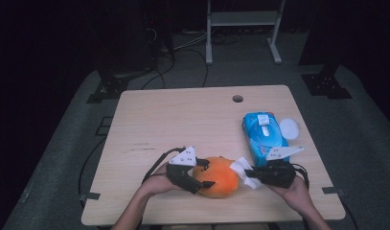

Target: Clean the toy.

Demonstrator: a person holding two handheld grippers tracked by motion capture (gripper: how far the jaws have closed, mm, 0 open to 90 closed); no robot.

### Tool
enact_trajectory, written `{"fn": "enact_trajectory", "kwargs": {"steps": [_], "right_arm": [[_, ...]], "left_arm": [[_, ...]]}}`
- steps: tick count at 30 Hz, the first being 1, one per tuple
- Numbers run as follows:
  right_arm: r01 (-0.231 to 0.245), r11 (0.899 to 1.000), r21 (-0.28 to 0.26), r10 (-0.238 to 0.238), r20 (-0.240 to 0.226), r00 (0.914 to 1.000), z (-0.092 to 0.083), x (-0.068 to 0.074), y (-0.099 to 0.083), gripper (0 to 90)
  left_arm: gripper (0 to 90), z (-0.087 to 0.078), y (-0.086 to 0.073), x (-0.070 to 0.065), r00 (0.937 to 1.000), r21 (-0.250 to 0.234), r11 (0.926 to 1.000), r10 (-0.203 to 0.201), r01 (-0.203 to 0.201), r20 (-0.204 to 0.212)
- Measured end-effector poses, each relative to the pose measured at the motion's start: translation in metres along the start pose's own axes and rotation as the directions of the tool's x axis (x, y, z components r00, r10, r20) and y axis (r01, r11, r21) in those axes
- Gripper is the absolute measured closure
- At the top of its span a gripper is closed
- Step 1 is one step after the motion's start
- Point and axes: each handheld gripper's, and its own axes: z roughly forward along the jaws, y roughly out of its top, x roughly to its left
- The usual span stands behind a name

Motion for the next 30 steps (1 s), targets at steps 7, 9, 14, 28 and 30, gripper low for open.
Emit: {"fn": "enact_trajectory", "kwargs": {"steps": [7,9,14,28,30], "right_arm": [[-0.005,0.998,0.056,0.001,0.065,0.9979,-0.019,-0.011,-0.026,81.5],[-0.009,0.997,0.074,0.002,0.093,0.9957,-0.025,-0.015,-0.032,81.4],[-0.025,0.995,0.097,0.012,0.128,0.9917,-0.034,-0.023,-0.045,77.4],[-0.004,0.997,0.075,-0.006,0.122,0.9926,-0.038,-0.021,-0.049,54.8],[0.014,0.997,0.074,-0.024,0.129,0.9914,-0.039,-0.018,-0.047,52.6]], "left_arm": [[26.5,-0.001,0.001,0.0,0.9999,0.004,0.9999,-0.01,0.01,0.006],[26.4,-0.001,0.001,0.0,0.9999,0.005,0.9999,-0.009,0.009,0.005],[26.4,-0.001,0.001,0.0,1.0,0.008,0.9999,-0.007,0.007,0.003],[24.7,-0.006,0.006,-0.002,0.9999,0.009,0.9999,0.011,-0.011,-0.002],[24.3,-0.006,0.006,-0.002,0.9999,0.011,0.9998,0.014,-0.014,-0.003]]}}
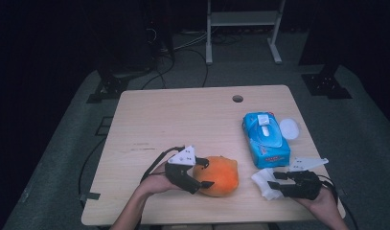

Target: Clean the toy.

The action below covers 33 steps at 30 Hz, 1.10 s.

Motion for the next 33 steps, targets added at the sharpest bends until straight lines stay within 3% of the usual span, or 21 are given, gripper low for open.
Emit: {"fn": "enact_trajectory", "kwargs": {"steps": [7,12,24,30,33], "right_arm": [[0.007,1.0,-0.002,-0.008,-0.018,0.9998,0.002,0.002,0.001,48.6],[0.013,1.0,-0.014,-0.014,-0.026,0.9996,0.003,0.004,0.003,46.5],[0.029,0.999,-0.021,-0.03,-0.051,0.9983,0.006,0.008,0.007,42.6],[0.033,0.999,-0.024,-0.035,-0.058,0.9977,0.006,0.01,0.008,41.9],[0.034,0.999,-0.024,-0.035,-0.057,0.9978,0.006,0.01,0.008,41.5]], "left_arm": [[23.9,-0.004,0.005,0.001,0.9999,-0.018,0.9998,0.011,-0.011,-0.008],[22.5,-0.006,0.014,0.008,0.9999,-0.042,0.999,0.015,-0.015,-0.009],[19.5,0.026,0.022,0.039,0.9985,0.032,0.999,-0.032,0.031,0.044],[19.8,0.042,0.011,0.041,0.9929,0.091,0.9939,-0.07,0.062,0.096],[22.6,0.048,0.003,0.034,0.9919,0.098,0.9938,-0.063,0.052,0.111]]}}
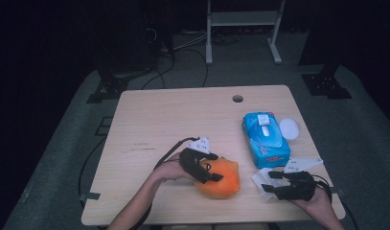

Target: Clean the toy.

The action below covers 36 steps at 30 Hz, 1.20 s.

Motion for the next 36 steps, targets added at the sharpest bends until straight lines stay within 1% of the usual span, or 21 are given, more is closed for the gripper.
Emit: {"fn": "enact_trajectory", "kwargs": {"steps": [3,7,9,11,12,13,15,18,19,23,25,26,27,31,36], "right_arm": [[0.002,1.0,-0.004,-0.002,-0.001,1.0,0.0,0.001,0.0,41.1],[0.003,1.0,-0.006,-0.003,0.0,1.0,-0.001,0.003,0.001,41.0],[0.004,1.0,-0.011,-0.004,-0.002,1.0,0.0,0.003,0.002,40.7],[0.005,1.0,-0.012,-0.005,-0.002,1.0,0.0,0.004,0.002,40.7],[0.006,1.0,-0.013,-0.006,-0.002,1.0,0.0,0.004,0.002,40.7],[0.007,1.0,-0.016,-0.007,-0.002,1.0,0.0,0.004,0.002,40.7],[0.003,1.0,-0.018,-0.003,-0.001,1.0,-0.001,0.004,0.002,40.7],[-0.001,1.0,-0.022,0.001,0.0,1.0,-0.002,0.003,0.001,40.6],[-0.004,1.0,-0.025,0.004,-0.001,1.0,-0.002,0.002,0.001,40.5],[-0.005,0.999,-0.036,0.005,0.0,1.0,-0.004,0.001,0.001,40.5],[-0.005,0.999,-0.039,0.005,0.0,1.0,-0.005,0.001,0.001,40.5],[-0.008,0.999,-0.041,0.008,0.0,1.0,-0.005,0.001,0.001,40.5],[-0.009,0.999,-0.043,0.009,0.0,1.0,-0.006,0.001,0.001,40.5],[-0.012,0.999,-0.049,0.012,0.0,0.9999,-0.007,0.0,0.001,39.9],[-0.008,0.999,-0.05,0.008,-0.001,1.0,-0.006,0.001,0.002,39.7]], "left_arm": [[29.4,0.001,-0.003,-0.006,0.9995,0.021,0.9994,0.029,-0.029,-0.01],[39.6,0.0,-0.004,-0.012,0.9985,0.034,0.9987,0.038,-0.037,-0.039],[45.4,0.001,-0.004,-0.014,0.9984,0.033,0.9986,0.042,-0.041,-0.038],[48.6,0.001,-0.004,-0.017,0.998,0.033,0.9984,0.047,-0.046,-0.043],[50.1,0.0,-0.003,-0.018,0.9973,0.033,0.9983,0.05,-0.049,-0.053],[51.4,-0.001,-0.003,-0.018,0.9972,0.028,0.9984,0.051,-0.049,-0.055],[53.6,-0.003,-0.003,-0.019,0.9973,0.004,0.999,0.045,-0.045,-0.057],[56.1,-0.01,-0.001,-0.019,0.9975,-0.032,0.999,0.03,-0.032,-0.065],[57.3,-0.011,0.0,-0.018,0.9972,-0.034,0.9988,0.034,-0.036,-0.067],[57.8,-0.015,0.003,-0.017,0.9962,-0.048,0.9985,0.023,-0.027,-0.084],[57.9,-0.02,0.005,-0.015,0.9965,-0.068,0.9976,0.008,-0.014,-0.083],[58.0,-0.024,0.006,-0.014,0.9959,-0.085,0.9963,0.002,-0.01,-0.091],[58.0,-0.026,0.007,-0.014,0.9953,-0.09,0.9958,0.004,-0.013,-0.097],[57.9,-0.041,0.016,-0.01,0.9897,-0.127,0.9916,0.002,-0.021,-0.143],[57.8,-0.059,0.028,-0.002,0.9793,-0.152,0.9876,0.009,-0.04,-0.202]]}}
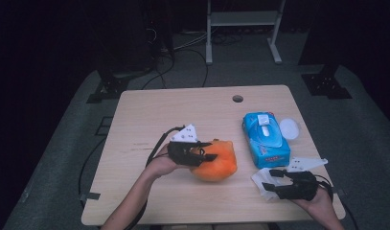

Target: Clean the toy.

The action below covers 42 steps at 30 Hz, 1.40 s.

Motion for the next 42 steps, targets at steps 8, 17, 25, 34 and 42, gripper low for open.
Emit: {"fn": "enact_trajectory", "kwargs": {"steps": [8,17,25,34,42], "right_arm": [[-0.002,1.0,-0.004,0.002,-0.01,0.9999,0.0,-0.002,0.0,38.3],[-0.014,1.0,-0.007,0.014,-0.018,0.9997,0.001,-0.004,-0.001,37.1],[-0.022,1.0,-0.014,0.022,-0.015,0.9996,-0.002,-0.006,-0.002,36.5],[-0.021,1.0,-0.017,0.021,-0.013,0.9997,-0.003,-0.005,-0.001,35.7],[-0.022,1.0,-0.009,0.022,-0.009,0.9997,-0.001,-0.004,-0.001,35.0]], "left_arm": [[57.5,-0.009,0.009,0.018,0.9981,-0.006,0.9999,0.012,-0.012,-0.061],[57.0,-0.001,-0.003,0.04,0.9932,0.021,0.9997,-0.006,0.008,-0.116],[56.1,0.017,-0.032,0.055,0.9883,0.07,0.9964,-0.037,0.048,-0.148],[41.9,0.023,-0.04,0.052,0.9891,0.076,0.995,-0.055,0.065,-0.137],[24.3,0.001,-0.036,0.044,0.9865,0.043,0.996,-0.072,0.079,-0.147]]}}
